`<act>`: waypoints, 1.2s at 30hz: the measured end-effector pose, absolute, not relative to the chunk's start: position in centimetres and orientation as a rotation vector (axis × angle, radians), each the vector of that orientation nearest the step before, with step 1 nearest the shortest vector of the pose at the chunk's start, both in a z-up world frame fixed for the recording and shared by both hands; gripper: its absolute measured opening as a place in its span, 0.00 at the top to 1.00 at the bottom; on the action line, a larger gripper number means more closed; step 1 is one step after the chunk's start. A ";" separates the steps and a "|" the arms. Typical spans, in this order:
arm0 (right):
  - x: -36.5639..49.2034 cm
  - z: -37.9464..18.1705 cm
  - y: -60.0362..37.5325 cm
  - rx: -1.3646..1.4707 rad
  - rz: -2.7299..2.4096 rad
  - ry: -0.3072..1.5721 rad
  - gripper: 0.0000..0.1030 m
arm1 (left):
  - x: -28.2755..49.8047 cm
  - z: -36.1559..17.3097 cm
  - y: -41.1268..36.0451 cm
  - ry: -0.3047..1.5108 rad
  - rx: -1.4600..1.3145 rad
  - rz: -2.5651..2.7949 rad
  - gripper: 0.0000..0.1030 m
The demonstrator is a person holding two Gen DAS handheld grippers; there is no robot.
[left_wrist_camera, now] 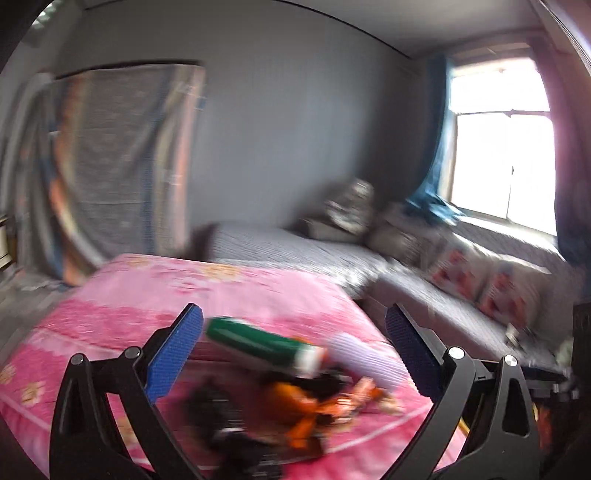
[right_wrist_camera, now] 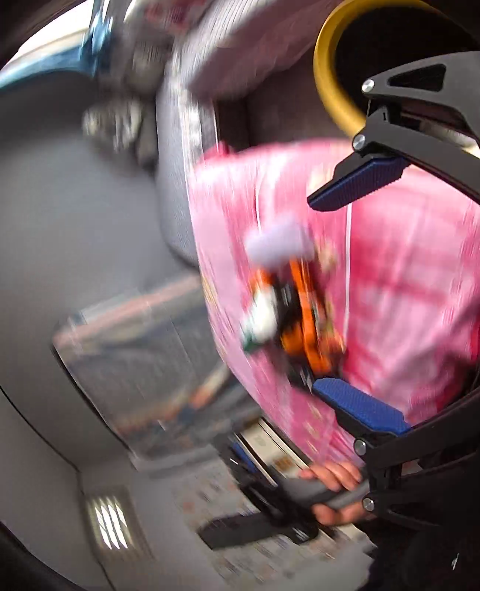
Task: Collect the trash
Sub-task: 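Return to the pile and grasp the black plastic bag with the right tool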
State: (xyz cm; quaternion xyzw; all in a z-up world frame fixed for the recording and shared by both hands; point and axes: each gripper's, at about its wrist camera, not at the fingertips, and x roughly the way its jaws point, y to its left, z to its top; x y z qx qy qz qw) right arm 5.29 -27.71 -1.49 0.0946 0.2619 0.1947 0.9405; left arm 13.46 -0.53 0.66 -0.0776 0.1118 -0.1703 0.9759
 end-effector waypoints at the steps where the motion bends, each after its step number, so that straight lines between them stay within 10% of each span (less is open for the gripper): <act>1: 6.6 -1.5 -25.0 0.164 0.473 0.568 0.14 | 13.1 0.8 1.4 0.209 -0.180 -0.295 0.08; 14: 17.5 -7.3 -4.9 -0.147 0.586 0.880 0.31 | 8.9 -1.4 12.7 0.150 -0.200 0.197 0.08; 25: 20.5 -11.2 -3.6 -0.194 0.499 0.987 0.49 | 10.1 -3.1 12.6 0.246 -0.183 0.107 0.08; 30: 20.5 -12.2 -4.2 -0.170 0.499 1.013 0.75 | 10.5 -3.1 11.4 0.270 -0.156 0.096 0.08; 36: 17.2 -8.3 -8.1 0.017 0.680 0.975 0.77 | 10.5 -2.7 9.5 0.266 -0.124 0.045 0.08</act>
